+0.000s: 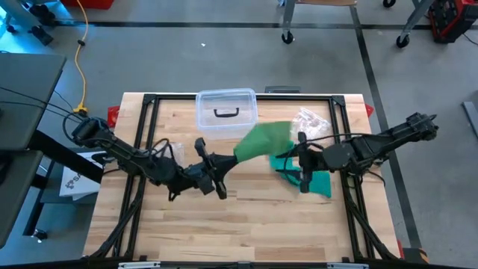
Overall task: Roll bandage
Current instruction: Roll the green bandage
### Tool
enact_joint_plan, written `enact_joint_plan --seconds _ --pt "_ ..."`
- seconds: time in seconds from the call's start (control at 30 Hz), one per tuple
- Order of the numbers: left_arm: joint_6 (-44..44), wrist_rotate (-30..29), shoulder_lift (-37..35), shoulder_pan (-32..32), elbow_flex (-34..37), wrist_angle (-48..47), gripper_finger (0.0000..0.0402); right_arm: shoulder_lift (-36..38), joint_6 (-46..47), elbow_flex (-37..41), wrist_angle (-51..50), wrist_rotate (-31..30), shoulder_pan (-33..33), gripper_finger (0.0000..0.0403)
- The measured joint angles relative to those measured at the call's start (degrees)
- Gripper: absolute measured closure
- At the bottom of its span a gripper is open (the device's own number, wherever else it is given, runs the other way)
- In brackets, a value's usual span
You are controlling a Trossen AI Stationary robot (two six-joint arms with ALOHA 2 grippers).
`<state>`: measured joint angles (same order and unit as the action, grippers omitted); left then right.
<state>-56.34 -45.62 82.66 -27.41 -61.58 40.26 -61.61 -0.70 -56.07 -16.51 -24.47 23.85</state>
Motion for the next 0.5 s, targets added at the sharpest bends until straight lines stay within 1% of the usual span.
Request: enact_joint_plan --seconds 0.1,0.2,0.3,0.4,0.5 --pt "0.8 -0.1 -0.9 -0.1 -0.2 0.5 0.0397 -1.2 -4.6 0.0 1.4 -4.2 4.1 0.0218" --pt "1.2 0.2 -0.8 -0.1 0.0 -0.3 0.0397 -3.3 -8.3 0.0 3.2 -9.8 7.4 0.0218" --pt "2.4 1.1 -0.9 -0.1 0.0 0.1 0.0397 -6.0 -8.4 0.0 4.8 -14.1 9.3 0.0218" --pt "3.6 2.0 -0.9 -0.1 0.0 -0.1 0.0397 -8.1 -6.1 0.0 4.9 -18.1 10.0 0.0218" --pt "4.3 2.0 -0.9 -0.4 0.0 0.2 0.0397 -9.0 -4.9 0.3 4.2 -20.9 10.4 0.0218"
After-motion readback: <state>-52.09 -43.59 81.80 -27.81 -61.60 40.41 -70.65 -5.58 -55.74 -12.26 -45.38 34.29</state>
